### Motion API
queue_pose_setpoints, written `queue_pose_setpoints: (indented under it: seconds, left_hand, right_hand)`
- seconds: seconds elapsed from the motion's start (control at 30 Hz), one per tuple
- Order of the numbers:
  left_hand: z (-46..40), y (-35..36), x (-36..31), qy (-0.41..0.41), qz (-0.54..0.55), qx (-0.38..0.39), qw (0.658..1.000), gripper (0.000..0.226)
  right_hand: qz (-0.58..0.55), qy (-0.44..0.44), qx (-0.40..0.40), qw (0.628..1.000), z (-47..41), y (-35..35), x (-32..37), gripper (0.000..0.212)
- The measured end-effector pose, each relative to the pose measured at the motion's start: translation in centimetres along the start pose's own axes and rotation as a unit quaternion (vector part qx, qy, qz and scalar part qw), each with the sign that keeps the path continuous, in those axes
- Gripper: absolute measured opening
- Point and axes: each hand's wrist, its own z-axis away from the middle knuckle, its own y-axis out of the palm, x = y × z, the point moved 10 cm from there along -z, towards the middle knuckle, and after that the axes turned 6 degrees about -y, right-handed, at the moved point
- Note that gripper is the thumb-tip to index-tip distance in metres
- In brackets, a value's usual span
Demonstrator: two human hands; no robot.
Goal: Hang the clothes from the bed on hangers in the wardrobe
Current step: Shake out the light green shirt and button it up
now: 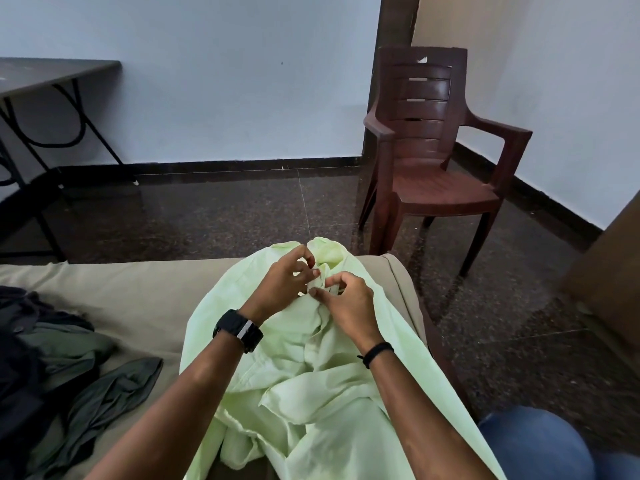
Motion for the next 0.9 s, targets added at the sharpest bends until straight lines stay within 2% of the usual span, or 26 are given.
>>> queue_pose_setpoints:
  seconds: [0.1,0.17,0.27,0.33,0.4,0.47,0.57,0.7,0.9]
  left_hand:
    - [0.0,-2.3,-0.2,-0.005,0.006,-0.069,0.998,0.023]
    - [0.2,-4.4,-0.5,0.003,-0.033,-0.112,0.993,0.024]
    - [0.2,-4.6,-0.1,-0.018,-0.091,-0.087,0.992,0.014]
    - [0.5,-3.2,0.5,-0.043,-0.091,-0.057,0.993,0.012]
    - [0.9,-1.7,0.9,-0.065,-0.063,-0.037,0.995,0.011]
    - [1.3,-0.4,1.5,-0.092,-0.007,-0.017,0.996,0.013]
    - [2.1,1.7,2.4,-0.125,0.067,0.016,0.99,0.021]
    - [3.2,4.8,3.2,-0.152,0.14,0.054,0.977,0.032]
    - [5.3,7.4,5.4,-0.17,0.166,0.098,0.966,0.044]
  right_hand:
    - [0.026,0.0,0.024,0.999,-0.1,0.0,-0.4,0.012]
    - [0.097,0.011,0.06,0.993,0.1,-0.1,-1.6,0.01]
    - [0.244,0.038,0.171,0.954,0.8,0.9,-3.5,0.019]
    - [0.249,0.04,0.203,0.946,0.9,1.3,-3.5,0.018]
    - [0.201,0.022,0.162,0.966,0.5,0.8,-2.4,0.017]
    - [0.149,-0.002,0.075,0.986,0.2,-0.9,-1.2,0.017]
    - [0.097,-0.026,-0.005,0.995,0.5,-3.4,-0.4,0.025]
    - [0.071,-0.047,-0.015,0.996,1.7,-3.8,-0.5,0.026]
    - [0.01,-0.004,-0.028,1.0,4.5,-3.2,-3.8,0.031]
